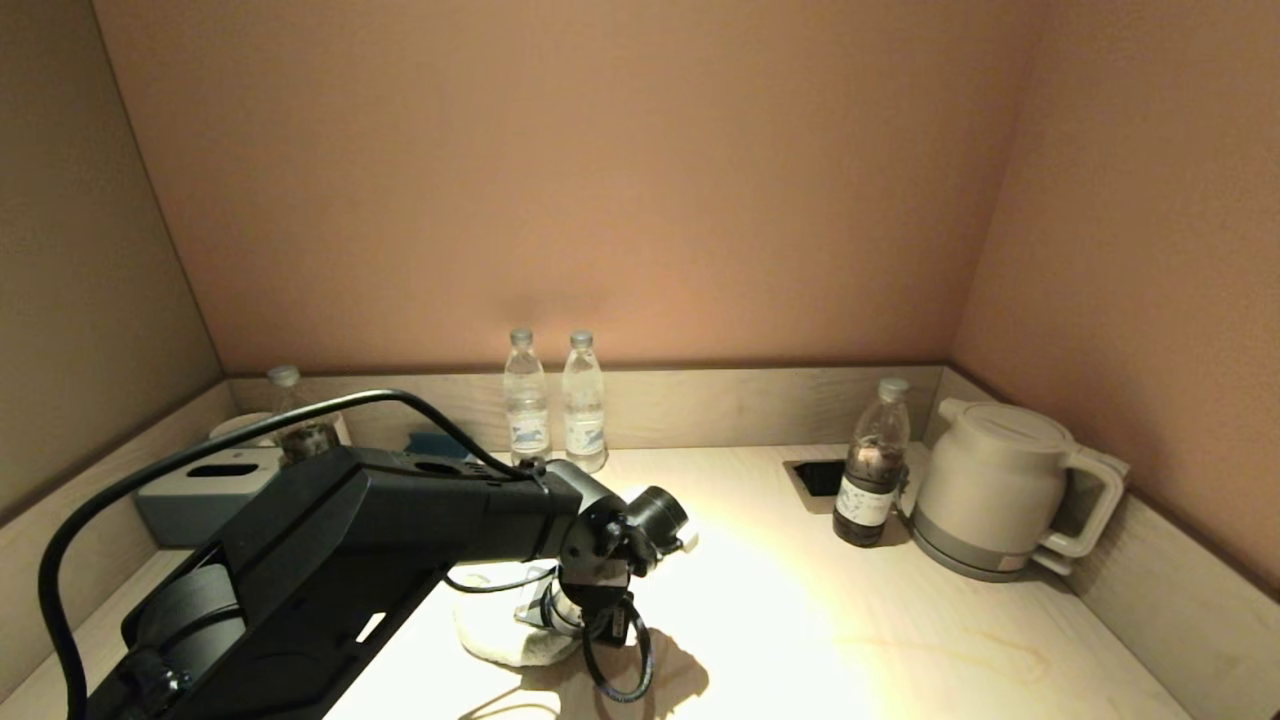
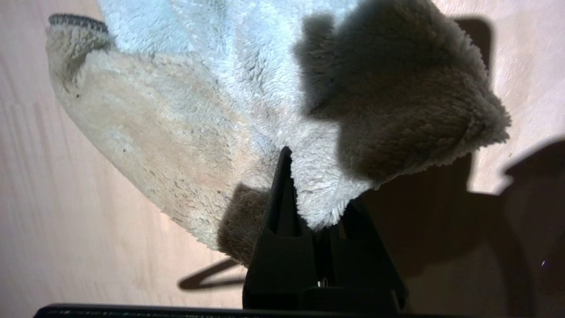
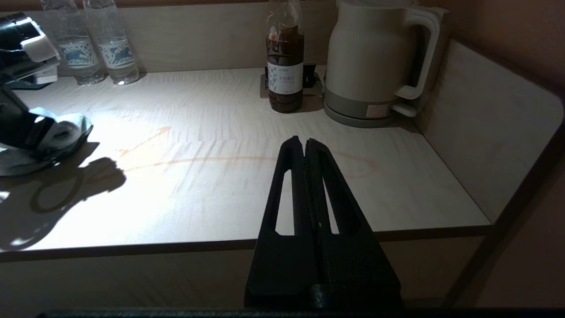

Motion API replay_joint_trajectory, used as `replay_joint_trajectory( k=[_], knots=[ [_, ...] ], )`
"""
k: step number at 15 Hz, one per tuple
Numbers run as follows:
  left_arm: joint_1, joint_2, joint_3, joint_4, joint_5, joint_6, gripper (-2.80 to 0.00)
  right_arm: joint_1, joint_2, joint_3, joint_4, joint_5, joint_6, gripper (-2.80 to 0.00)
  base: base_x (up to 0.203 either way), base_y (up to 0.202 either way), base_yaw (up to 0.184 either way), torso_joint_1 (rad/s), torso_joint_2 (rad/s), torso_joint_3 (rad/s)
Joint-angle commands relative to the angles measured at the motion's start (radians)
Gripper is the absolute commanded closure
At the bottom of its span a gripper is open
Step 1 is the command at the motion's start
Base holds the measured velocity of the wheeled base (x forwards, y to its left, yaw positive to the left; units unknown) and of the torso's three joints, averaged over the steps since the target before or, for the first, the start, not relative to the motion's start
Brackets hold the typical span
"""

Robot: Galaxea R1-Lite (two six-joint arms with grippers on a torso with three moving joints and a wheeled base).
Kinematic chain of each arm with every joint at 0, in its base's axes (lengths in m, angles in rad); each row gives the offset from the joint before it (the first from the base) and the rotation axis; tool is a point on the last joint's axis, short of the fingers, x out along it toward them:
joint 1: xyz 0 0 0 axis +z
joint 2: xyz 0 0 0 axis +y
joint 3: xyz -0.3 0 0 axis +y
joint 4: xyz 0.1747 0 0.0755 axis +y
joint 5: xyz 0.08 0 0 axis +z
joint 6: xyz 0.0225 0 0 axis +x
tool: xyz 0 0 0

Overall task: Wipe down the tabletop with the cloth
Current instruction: Sweep the stains on the table

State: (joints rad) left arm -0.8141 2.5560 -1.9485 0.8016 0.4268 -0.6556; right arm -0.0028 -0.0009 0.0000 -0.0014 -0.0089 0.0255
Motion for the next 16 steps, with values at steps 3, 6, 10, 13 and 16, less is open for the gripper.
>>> replay_joint_trajectory(
  k=[3, 6, 10, 13, 16],
  knots=[
    [-0.076, -0.071, 0.062, 0.121, -0.001, -0.082, 0.0, 0.001, 0.001, 0.0, 0.0, 0.0, 0.0, 0.0, 0.0, 0.0, 0.0, 0.0, 0.0, 0.0],
    [-0.075, -0.102, 0.146, 0.125, 0.008, -0.093, 0.0, 0.001, 0.001, 0.0, 0.0, 0.0, 0.001, 0.0, 0.0, 0.0, 0.0, 0.0, 0.0, 0.0],
    [-0.046, -0.114, 0.218, 0.122, 0.029, -0.125, 0.0, 0.001, 0.001, 0.0, 0.0, 0.0, 0.001, 0.0, 0.0, 0.0, 0.0, 0.0, 0.0, 0.0],
    [0.028, -0.098, 0.22, 0.12, 0.033, -0.123, 0.0, 0.0, 0.001, 0.0, 0.0, 0.0, 0.001, 0.0, 0.0, 0.0, 0.0, 0.0, 0.0, 0.0],
    [0.082, -0.077, 0.214, 0.116, 0.047, -0.119, 0.0, 0.0, 0.001, 0.0, -0.002, 0.0, 0.001, 0.0, 0.0, 0.0, 0.0, 0.0, 0.0, 0.0]
  ],
)
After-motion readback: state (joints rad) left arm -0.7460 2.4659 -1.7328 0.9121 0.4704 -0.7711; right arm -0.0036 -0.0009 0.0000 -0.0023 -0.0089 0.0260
